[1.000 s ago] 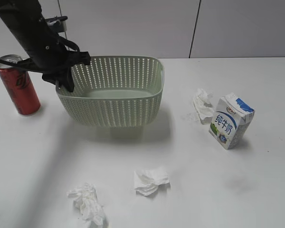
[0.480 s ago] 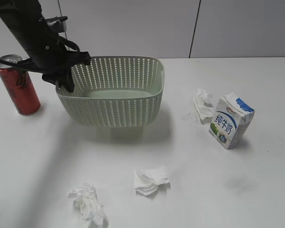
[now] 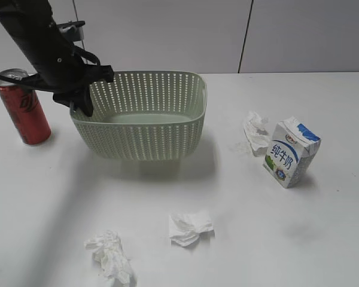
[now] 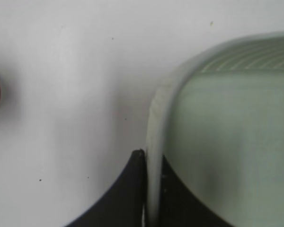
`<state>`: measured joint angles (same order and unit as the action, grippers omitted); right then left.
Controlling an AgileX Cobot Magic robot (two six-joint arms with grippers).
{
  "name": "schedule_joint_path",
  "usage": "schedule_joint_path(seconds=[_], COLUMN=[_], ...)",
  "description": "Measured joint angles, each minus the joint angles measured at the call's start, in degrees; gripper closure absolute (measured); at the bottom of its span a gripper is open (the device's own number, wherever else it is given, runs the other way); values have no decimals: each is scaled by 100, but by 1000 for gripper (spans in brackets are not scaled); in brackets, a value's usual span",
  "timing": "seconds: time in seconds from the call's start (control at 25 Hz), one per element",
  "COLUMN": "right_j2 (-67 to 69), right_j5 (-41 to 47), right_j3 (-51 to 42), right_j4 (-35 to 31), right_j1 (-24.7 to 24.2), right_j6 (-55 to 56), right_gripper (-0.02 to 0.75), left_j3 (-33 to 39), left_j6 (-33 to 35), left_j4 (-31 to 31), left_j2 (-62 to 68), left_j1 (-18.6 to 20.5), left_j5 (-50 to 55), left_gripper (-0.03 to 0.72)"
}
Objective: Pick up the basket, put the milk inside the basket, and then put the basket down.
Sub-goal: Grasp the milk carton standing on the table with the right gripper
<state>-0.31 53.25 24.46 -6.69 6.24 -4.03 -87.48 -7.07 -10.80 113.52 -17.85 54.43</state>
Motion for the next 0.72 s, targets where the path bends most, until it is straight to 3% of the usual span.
schedule_joint_path(seconds=[0.24, 0.44, 0.6, 0.72], right_j2=[455, 1898, 3370, 4477], right_j5=[-1576, -2464, -2731, -2753], right_j3=[211, 225, 494, 896], right_j4=[-146, -807, -1612, -1821], right_j1=[0, 0, 0, 0], right_j6=[-318, -994, -1828, -2149], right_gripper=[130, 76, 70, 70], left_j3=[0, 0, 0, 0], left_j6=[0, -6, -6, -6], left_j4=[0, -28, -28, -28], left_j2=[0, 0, 0, 0], left_j1=[0, 0, 0, 0], left_j5=[0, 0, 0, 0], left_gripper=[688, 688, 688, 688])
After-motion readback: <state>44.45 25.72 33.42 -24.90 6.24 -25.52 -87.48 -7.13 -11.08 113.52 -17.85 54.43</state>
